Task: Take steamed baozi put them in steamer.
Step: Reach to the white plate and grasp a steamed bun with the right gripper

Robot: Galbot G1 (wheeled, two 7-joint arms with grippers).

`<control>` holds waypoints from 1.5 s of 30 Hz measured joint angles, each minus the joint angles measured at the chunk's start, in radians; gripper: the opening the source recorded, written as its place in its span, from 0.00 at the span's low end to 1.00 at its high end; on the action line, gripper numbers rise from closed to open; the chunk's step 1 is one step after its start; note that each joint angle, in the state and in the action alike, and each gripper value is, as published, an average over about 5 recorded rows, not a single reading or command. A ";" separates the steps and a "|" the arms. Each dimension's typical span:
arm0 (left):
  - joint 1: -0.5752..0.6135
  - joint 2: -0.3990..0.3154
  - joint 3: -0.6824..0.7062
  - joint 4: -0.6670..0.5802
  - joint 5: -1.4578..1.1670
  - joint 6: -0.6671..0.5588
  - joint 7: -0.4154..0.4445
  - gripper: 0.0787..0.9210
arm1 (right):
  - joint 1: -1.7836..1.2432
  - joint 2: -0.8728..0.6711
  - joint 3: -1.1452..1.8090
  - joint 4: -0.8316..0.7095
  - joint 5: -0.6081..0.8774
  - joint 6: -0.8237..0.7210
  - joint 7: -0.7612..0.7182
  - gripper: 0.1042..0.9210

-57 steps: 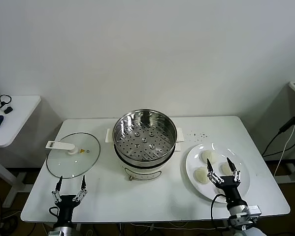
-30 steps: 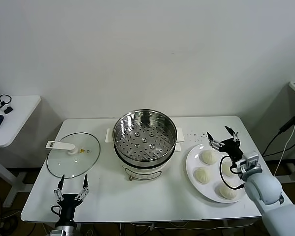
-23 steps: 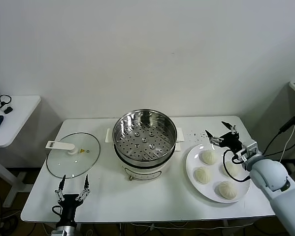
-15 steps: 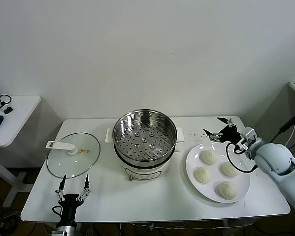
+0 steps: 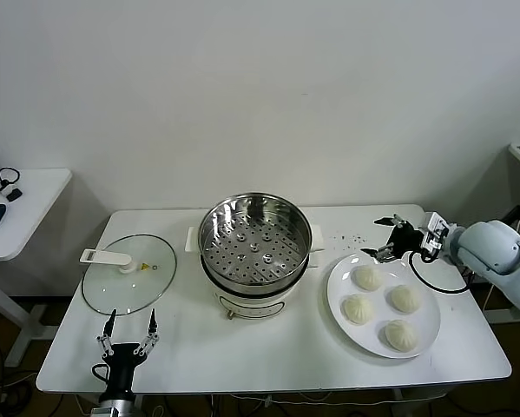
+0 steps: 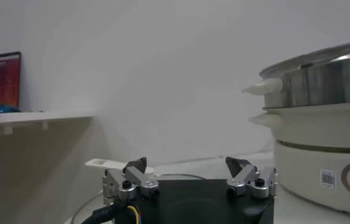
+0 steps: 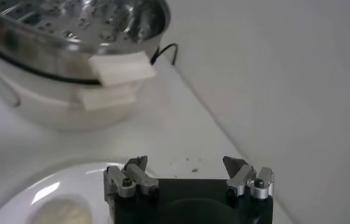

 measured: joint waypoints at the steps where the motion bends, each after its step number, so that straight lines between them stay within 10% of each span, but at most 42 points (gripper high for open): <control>1: -0.001 0.000 0.000 0.002 0.000 0.000 0.000 0.88 | 0.046 0.003 -0.051 -0.011 0.001 0.005 -0.017 0.88; 22: -0.012 0.001 -0.004 0.027 -0.005 -0.013 0.000 0.88 | 0.771 0.186 -0.899 -0.189 0.014 0.154 -0.292 0.88; 45: -0.029 0.006 -0.002 0.058 -0.002 -0.025 0.001 0.88 | 0.837 0.398 -1.111 -0.339 -0.008 0.245 -0.387 0.88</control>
